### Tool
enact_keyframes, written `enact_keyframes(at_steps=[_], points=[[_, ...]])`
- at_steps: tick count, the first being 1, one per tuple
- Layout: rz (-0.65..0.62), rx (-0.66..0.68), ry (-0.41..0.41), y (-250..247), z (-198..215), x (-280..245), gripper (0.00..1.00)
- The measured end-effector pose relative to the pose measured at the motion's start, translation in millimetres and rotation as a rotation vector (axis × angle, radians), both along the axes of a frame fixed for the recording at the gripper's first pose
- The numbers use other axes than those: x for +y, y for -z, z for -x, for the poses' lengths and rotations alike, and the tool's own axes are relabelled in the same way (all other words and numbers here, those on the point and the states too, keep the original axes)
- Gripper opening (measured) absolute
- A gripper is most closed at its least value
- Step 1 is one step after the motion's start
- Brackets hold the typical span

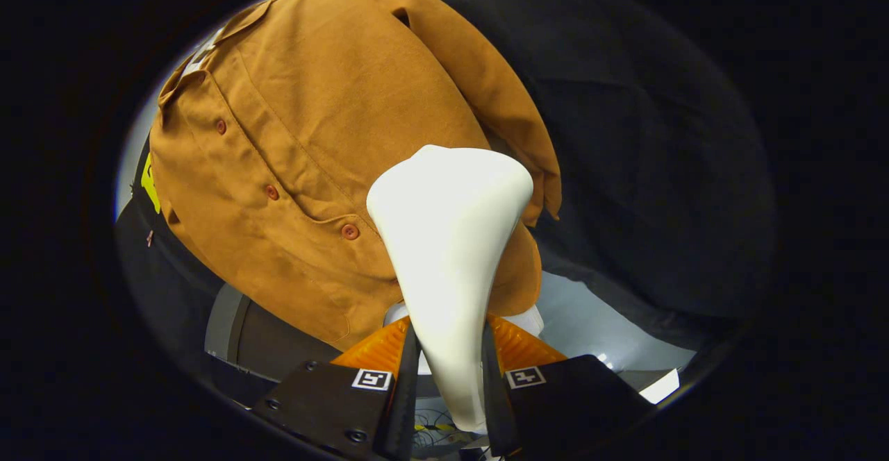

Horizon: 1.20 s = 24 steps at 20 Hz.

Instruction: Iron the clothes twice with a garment steamer, once on the left side and once on the right side.

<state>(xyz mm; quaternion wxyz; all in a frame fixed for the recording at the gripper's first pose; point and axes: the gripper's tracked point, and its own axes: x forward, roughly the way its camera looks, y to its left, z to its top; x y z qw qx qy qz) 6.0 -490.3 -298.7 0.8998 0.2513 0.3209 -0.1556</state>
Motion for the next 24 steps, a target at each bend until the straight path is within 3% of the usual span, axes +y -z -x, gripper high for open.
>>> enact_keyframes(at_steps=[4,13,24], points=[[0.097,-0.076,-0.006,-54,13,25,0.45],[0.291,-0.272,-0.156,-180,-1,162,0.45],[0.358,-0.429,-0.286,-259,-36,361,0.44]])
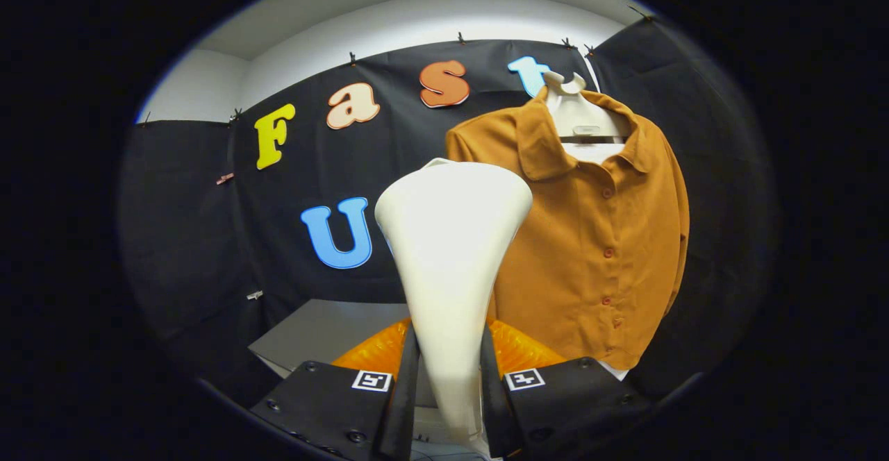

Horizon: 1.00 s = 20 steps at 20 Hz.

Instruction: Iron the clothes twice with a garment steamer, once on the left side and once on the right side.

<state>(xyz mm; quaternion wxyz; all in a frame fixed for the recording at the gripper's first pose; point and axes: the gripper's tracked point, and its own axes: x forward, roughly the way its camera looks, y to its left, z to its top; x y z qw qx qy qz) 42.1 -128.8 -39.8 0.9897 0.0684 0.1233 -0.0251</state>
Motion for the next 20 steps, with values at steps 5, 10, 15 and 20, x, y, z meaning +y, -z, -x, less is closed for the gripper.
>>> enact_keyframes(at_steps=[5,10,15,20], points=[[0.006,-0.042,-0.034,-21,2,67,0.44],[0.003,-0.043,-0.072,-24,10,111,0.44],[0.012,-0.052,-0.077,-30,12,127,0.44],[0.025,-0.061,-0.071,-35,14,130,0.44]])
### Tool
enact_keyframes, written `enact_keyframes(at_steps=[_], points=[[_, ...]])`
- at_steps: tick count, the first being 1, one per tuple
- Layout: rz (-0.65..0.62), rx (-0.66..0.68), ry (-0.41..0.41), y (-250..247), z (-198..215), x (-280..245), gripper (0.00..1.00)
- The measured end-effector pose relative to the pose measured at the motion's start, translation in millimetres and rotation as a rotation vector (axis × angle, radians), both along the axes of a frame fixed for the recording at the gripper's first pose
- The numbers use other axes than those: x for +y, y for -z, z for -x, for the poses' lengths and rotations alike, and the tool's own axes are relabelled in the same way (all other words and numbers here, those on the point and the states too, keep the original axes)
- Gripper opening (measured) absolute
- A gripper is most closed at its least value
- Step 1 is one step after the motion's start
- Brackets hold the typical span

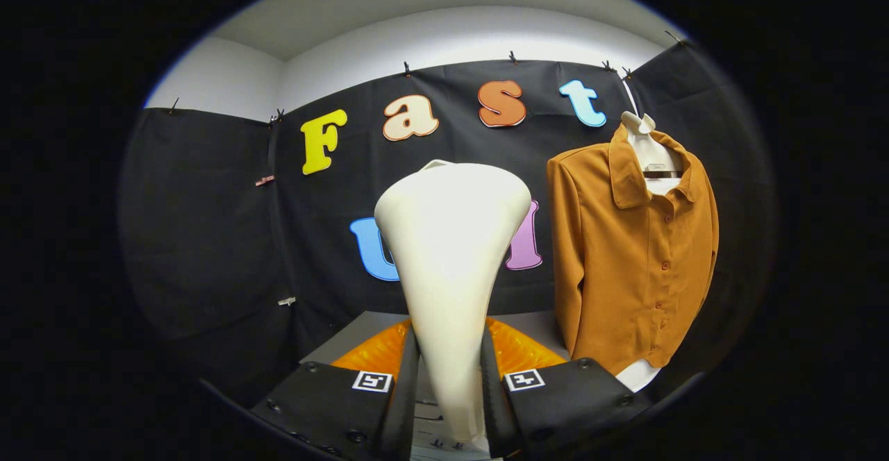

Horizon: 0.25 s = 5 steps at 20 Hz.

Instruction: Iron the clothes twice with a garment steamer, once on the left side and once on the right side.

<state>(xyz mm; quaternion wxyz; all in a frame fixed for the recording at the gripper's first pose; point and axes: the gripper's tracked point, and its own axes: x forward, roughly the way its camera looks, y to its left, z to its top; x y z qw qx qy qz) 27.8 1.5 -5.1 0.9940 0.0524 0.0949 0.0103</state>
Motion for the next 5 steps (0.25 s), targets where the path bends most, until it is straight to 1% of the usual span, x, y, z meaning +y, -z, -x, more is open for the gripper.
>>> enact_keyframes(at_steps=[5], points=[[0.018,-0.008,0.006,-3.3,1.2,-3.2,0.44]])
